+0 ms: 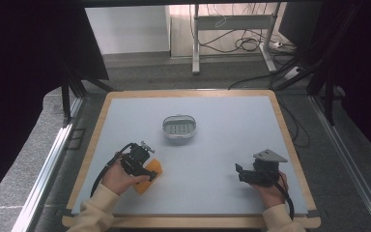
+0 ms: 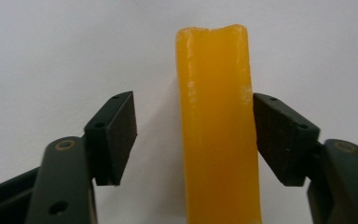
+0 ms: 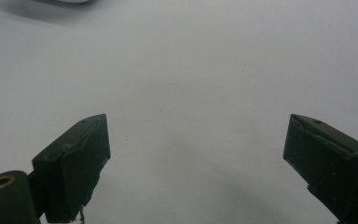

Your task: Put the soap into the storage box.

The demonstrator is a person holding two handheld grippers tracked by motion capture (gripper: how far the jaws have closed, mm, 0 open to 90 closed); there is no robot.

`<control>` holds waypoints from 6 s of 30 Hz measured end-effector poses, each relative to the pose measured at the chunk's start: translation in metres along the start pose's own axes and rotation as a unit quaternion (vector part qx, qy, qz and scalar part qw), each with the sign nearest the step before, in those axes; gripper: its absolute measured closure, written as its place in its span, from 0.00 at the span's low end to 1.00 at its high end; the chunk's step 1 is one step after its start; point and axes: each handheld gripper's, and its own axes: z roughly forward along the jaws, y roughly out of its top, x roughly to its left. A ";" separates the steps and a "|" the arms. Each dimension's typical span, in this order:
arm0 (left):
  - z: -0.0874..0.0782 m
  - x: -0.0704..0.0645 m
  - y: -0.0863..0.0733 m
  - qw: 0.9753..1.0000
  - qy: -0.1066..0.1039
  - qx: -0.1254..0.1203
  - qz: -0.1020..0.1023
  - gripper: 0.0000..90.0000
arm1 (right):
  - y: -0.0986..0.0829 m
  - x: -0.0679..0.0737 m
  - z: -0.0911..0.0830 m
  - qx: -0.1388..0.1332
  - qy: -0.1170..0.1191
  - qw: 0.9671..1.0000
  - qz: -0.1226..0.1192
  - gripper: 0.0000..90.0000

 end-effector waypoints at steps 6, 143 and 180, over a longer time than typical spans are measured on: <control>0.005 -0.003 0.001 1.000 0.003 0.012 0.002 0.44 | 0.000 0.000 0.001 0.002 -0.004 1.000 -0.001 0.09; -0.066 0.037 0.093 0.987 -0.043 -0.024 0.150 0.69 | -0.001 -0.003 -0.003 -0.002 -0.026 1.000 -0.002 0.12; -0.041 0.051 0.124 0.982 -0.055 -0.010 0.180 0.69 | 0.000 -0.001 -0.005 -0.014 -0.017 1.000 -0.011 0.12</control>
